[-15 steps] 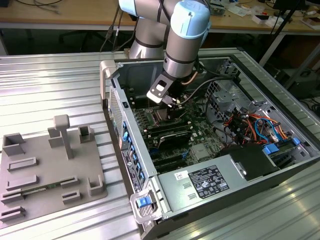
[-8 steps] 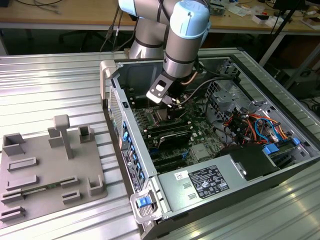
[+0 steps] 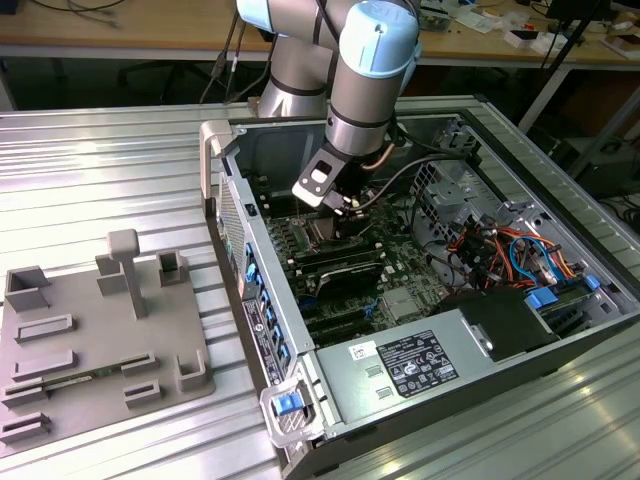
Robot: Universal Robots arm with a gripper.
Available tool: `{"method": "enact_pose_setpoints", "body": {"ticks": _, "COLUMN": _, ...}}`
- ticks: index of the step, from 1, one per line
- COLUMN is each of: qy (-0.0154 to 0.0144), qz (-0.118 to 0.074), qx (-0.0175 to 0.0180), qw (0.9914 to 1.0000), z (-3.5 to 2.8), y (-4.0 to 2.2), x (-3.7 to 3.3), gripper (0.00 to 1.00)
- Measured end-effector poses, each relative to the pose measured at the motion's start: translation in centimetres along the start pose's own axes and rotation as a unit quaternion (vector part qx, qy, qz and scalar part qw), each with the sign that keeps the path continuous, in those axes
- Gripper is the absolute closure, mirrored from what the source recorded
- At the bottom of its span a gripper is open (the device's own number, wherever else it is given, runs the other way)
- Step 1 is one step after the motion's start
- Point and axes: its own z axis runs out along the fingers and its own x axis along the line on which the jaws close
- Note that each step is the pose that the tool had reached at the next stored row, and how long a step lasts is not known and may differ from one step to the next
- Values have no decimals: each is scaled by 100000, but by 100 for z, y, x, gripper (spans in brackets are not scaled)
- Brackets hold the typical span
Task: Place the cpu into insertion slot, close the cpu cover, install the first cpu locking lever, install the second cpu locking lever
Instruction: 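Place the cpu into insertion slot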
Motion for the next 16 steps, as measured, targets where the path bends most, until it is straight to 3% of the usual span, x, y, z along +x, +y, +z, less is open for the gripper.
{"method": "enact_pose_setpoints", "body": {"ticks": 16, "qy": 4, "qz": -20, "qx": -4, "qw": 100000, "z": -3, "y": -6, "x": 0, "gripper": 45}}
